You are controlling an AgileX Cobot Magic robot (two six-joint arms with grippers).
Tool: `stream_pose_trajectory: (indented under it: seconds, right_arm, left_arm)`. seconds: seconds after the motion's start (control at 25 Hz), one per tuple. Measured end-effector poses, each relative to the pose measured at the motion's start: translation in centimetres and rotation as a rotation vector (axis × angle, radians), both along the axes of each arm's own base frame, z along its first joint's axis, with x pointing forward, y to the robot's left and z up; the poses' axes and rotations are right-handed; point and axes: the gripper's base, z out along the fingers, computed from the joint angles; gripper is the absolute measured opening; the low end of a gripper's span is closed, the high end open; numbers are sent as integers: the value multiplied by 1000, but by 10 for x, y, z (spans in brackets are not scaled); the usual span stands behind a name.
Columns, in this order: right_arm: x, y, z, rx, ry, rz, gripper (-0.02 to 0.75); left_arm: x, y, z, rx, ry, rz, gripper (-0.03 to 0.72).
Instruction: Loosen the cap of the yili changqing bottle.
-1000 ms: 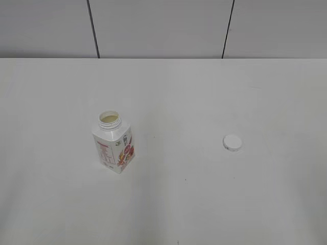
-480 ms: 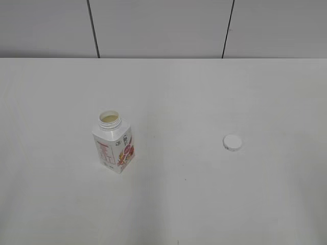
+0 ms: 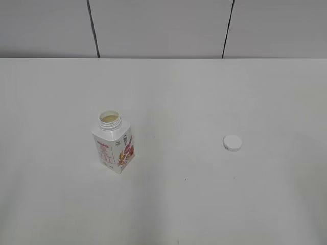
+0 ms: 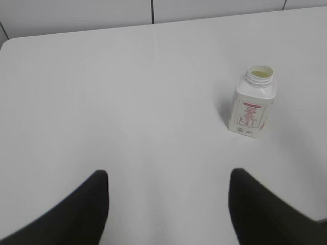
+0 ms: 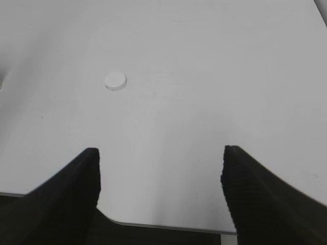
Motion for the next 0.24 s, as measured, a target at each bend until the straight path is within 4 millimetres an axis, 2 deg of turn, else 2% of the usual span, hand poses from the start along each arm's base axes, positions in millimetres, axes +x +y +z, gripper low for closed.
stream_pose_trajectory:
  seconds: [0.24]
  right_arm:
    - [0, 0, 0, 1, 0, 0, 585]
  left_arm:
    - [0, 0, 0, 0, 0, 0, 440]
